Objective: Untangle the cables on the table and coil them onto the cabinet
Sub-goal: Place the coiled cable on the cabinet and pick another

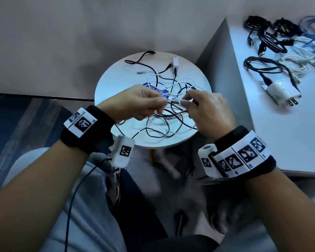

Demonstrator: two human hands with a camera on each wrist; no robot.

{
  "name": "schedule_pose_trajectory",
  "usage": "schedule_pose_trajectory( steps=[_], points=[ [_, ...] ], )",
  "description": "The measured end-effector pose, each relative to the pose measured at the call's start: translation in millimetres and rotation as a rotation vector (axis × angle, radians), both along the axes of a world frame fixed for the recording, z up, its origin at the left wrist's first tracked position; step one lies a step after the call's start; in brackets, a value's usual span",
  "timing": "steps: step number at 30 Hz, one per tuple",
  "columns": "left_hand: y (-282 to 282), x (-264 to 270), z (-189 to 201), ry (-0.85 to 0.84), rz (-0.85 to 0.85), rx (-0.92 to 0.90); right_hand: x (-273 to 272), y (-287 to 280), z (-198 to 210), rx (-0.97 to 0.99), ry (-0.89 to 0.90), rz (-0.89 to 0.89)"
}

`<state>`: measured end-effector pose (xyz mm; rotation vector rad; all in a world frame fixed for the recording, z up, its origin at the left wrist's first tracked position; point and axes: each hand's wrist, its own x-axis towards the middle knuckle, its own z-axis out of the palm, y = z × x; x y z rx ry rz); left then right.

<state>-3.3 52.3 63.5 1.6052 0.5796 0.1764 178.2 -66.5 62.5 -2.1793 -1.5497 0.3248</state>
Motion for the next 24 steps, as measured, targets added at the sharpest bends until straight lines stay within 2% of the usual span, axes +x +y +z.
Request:
schedule_pose_trajectory(
  steps=[3, 4, 6, 8, 9, 11, 13, 16, 19, 22, 24],
  points=[
    [6.5, -6.7, 2.7, -0.346, 0.083, -0.435, 11.6, 3.1, -0.8, 0.175, 0.088, -0.008],
    [8.9, -7.9, 3.8, -0.485, 0.07, -0.608, 12.7, 4.4, -0.1, 0.225, 0.17, 0.001],
    [13.3, -6.9, 3.2, -0.702, 0.048, -0.878, 9.4, 5.4, 3.9, 0.277, 0.491, 0.043],
    [14.9, -4.9, 1.2, -0.761, 0.132, -0.874, 2.6, 5.2, 8.1, 0.28, 0.843, 0.09],
    [15.2, -4.4, 1.2, -0.784, 0.163, -0.855, -0.9, 5.5, 8.6, 0.256, 0.942, 0.094],
    [16.8, -4.8, 1.5, -0.873, 0.162, -0.919, -6.5, 8.2, 4.3, 0.22, 0.992, 0.083],
    [18.1, -5.5, 2.9, -0.937, 0.189, -0.958, -10.8, 10.2, -4.4, 0.225, 0.868, 0.102],
    [16.1, -5.0, 3.5, -0.944, 0.31, -0.879, -24.2, 6.7, -17.3, 0.143, 0.582, 0.173],
    [7.8, 0.9, -3.6, -0.875, 0.393, -0.722, -45.7, 0.8, -26.3, -0.023, 0.45, 0.259],
    [2.1, 9.5, -10.7, -0.63, 0.502, -0.349, -57.4, -0.5, -30.3, -0.155, 0.443, 0.327],
    [-2.9, 10.6, -12.9, -0.433, 0.473, 0.058, -57.7, -0.5, -30.7, -0.233, 0.471, 0.364]
  ],
)
